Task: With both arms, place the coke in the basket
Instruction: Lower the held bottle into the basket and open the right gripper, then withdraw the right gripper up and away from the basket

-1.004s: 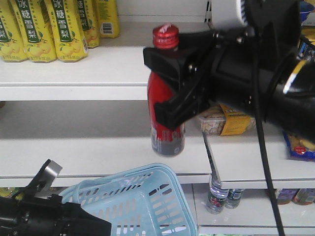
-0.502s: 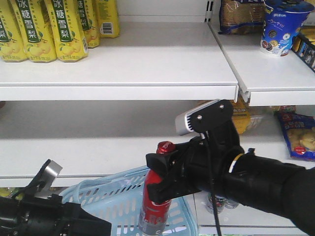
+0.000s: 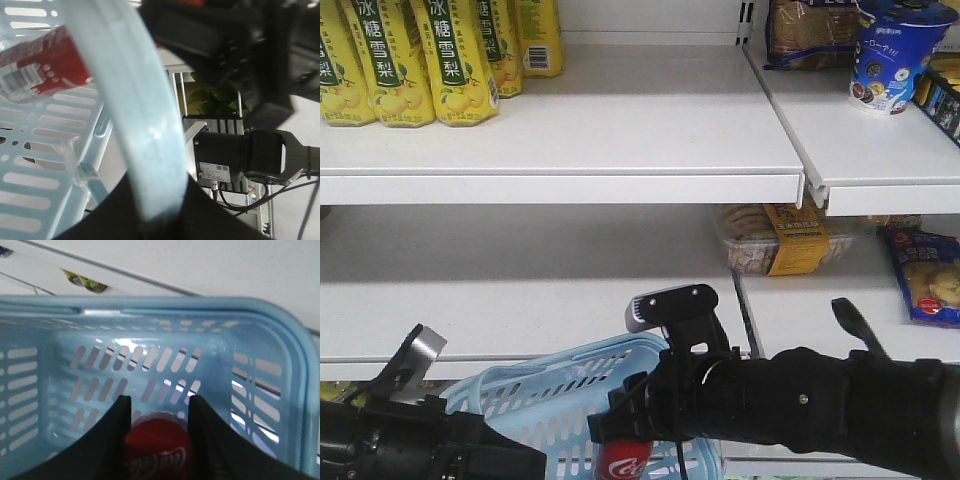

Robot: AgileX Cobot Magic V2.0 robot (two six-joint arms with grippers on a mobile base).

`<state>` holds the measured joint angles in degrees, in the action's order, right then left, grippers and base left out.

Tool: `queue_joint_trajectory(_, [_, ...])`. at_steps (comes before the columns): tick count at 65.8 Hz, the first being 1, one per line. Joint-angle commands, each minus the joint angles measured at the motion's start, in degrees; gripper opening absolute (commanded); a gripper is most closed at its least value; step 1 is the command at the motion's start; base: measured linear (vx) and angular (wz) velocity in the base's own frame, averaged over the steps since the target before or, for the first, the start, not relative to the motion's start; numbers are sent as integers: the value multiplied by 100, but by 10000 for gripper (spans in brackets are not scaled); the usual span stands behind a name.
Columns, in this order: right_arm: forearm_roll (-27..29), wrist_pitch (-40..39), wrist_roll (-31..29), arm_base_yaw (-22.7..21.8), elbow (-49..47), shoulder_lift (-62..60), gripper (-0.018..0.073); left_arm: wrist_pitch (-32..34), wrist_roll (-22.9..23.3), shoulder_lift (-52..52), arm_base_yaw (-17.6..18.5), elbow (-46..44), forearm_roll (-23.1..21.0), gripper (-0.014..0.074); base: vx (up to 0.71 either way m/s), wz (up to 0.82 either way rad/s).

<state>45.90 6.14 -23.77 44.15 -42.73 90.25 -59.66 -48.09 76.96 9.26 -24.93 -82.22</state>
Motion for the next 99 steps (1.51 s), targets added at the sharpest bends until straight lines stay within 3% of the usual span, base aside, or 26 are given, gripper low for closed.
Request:
queue_joint_trajectory(1, [76,13,-43,5,-193,-29,27,-352,-38,-149,55,-114,-396,-6,0,0])
queue_joint_trajectory(11, [76,229,-43,5,-193,153,101,-352,-38,-149,55,-114,-396,-6,0,0])
queue_joint_trajectory(30, [80,269,-43,5,-193,161,352,-352,-38,-149,55,-114,-396,-6,0,0])
queue_joint_trajectory(38, [66,280,-43,-7,-193,27,418,-352,-38,-149,55,-114,-396,-6,0,0])
queue_joint_trajectory(51, [-141,353,-97,-7,-193,-589,431,-352,-38,-149,55,-114,-396,-6,0,0])
queue_joint_trajectory(73, [-1558,362,-101,-42,-193,-1941,431,-352,-38,-149,55,-114,-396,-6,0,0])
queue_joint_trajectory(82, [-1974,625,-19,-521,-193,-2357,431,-352,-38,-149,55,-114,-396,-6,0,0])
queue_joint_trajectory(99, [-2445,1260,-33,-2193,-180,-3416,431,-352,-38,-149,55,-114,-396,-6,0,0])
